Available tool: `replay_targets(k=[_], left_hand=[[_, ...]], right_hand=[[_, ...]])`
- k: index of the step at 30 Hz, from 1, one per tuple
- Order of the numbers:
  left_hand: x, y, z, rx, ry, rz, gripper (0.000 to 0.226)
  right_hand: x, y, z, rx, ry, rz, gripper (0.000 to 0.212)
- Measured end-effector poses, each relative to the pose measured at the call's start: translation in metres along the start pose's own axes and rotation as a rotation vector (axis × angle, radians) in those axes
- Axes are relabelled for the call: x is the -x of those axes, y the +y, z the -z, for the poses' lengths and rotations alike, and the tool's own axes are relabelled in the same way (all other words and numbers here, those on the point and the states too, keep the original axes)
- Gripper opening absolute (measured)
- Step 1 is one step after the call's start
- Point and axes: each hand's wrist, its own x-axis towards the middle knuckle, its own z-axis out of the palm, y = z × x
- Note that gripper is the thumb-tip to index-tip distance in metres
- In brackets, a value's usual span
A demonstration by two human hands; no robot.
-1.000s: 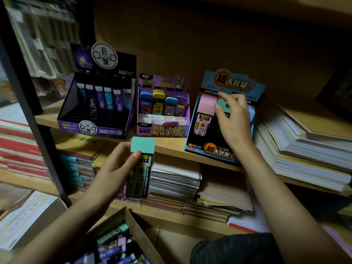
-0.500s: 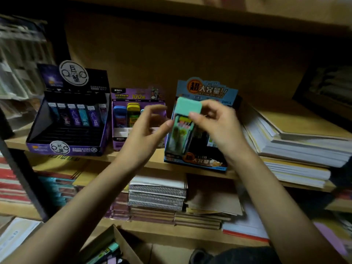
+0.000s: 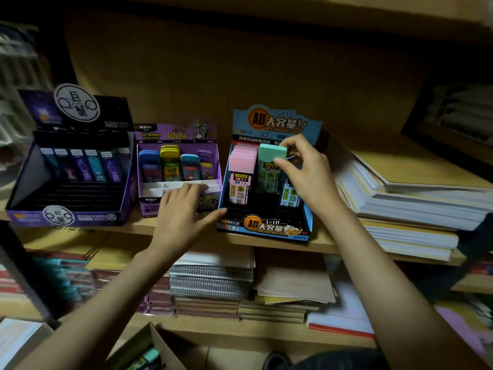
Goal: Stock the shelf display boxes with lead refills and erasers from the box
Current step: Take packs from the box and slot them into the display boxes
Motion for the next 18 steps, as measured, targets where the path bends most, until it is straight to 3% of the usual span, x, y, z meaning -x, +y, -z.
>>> replay_targets(k=[3,7,12,18], left_hand=[[0.001,0.0,0.0,0.019,0.0,-0.009,0.073],[0.002,-0.001,-0.001,0.024,0.01,-0.009,0.07],[0.001,-0.004,-0.003,0.014,-0.001,-0.014,0.062],[0.001,-0.004,-0.003,0.021,0.005,-0.006,0.058]], right_hand=[[-0.001,0.0,-0.002,0.094,-0.078,0.024,0.02],[0.0,0.0,-0.005,0.007,-0.043,-0.02,0.02],[0.0,0.008,-0.007,0.082,-0.024,-0.061,0.022],[-0.005,0.008,-0.004,-0.111,-0.008,-0.149,0.03]])
